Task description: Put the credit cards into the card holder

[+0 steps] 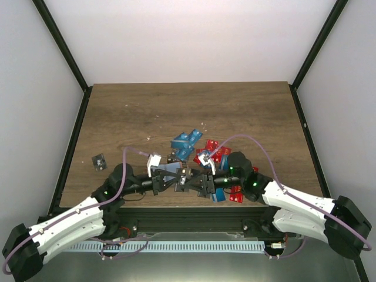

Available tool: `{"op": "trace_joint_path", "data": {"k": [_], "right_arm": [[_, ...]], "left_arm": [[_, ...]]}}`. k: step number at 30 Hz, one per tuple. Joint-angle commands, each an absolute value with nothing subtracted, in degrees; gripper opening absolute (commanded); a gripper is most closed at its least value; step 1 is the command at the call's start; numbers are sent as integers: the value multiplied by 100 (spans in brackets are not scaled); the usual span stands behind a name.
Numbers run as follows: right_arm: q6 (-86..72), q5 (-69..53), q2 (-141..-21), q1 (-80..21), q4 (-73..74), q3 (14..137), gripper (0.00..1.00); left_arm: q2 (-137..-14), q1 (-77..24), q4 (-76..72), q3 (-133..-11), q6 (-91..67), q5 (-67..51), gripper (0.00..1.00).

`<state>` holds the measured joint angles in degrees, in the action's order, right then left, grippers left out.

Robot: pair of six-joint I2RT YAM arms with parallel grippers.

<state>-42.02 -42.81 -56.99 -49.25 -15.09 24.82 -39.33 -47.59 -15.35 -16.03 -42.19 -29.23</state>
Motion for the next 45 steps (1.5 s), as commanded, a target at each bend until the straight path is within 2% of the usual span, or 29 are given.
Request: {"op": "trace_joint_path", "data": {"k": [1,8,10,11,13,15,18,21,26,32,40,45], "right_arm": [[-4379,-4139,-5640,-4931,-2354,2461,26],[-4351,-4199,-5849,-4931,-2350,2651,3],[-4367,-4131,-5990,-4933,-2260,2711,1],[-4380,-4047,-6068,-4931,-2170,2754,1],[-4394,-3741,-6267,-4926,-1808,2918,1],[-4392,-3497,-6554,-4870,-1405,3094,1],[-4452,-3470,-7082,-4738,-1310,3215,1],[-4469,-3564,-7695,-4699,-1484,3365,1],[-4409,-3682,-8665,-4702,-1435,3861,1],[-4295,-3844,-9479,-4685,-1457,4308,1],[-4271,-3913,-10045,-4494,-1562,4542,1],[-4295,-4003,-10264,-4419,-1648,4634,1]], "left_arm": [[-3756,-4753,-1646,-1556,-4348,-2548,4],[-3690,-4747,-1569,-1529,-4378,-2439,4],[-3693,-4750,-1470,-1529,-4358,-2403,4],[-3664,-4751,-1348,-1541,-4345,-2319,7],[-3520,-4749,-945,-1568,-4360,-1954,22],[-3319,-4754,-150,-1669,-4404,-1196,31],[-3200,-4746,983,-1937,-4358,-97,35],[-3281,-4739,1489,-2069,-4305,395,39],[-3792,-4688,2290,-2280,-4592,1431,40],[-4309,-4497,2524,-2267,-4888,1773,37],[-4610,-3797,2319,-1957,-4903,1480,32],[-4851,-3299,1899,-1681,-4786,895,32]]}}
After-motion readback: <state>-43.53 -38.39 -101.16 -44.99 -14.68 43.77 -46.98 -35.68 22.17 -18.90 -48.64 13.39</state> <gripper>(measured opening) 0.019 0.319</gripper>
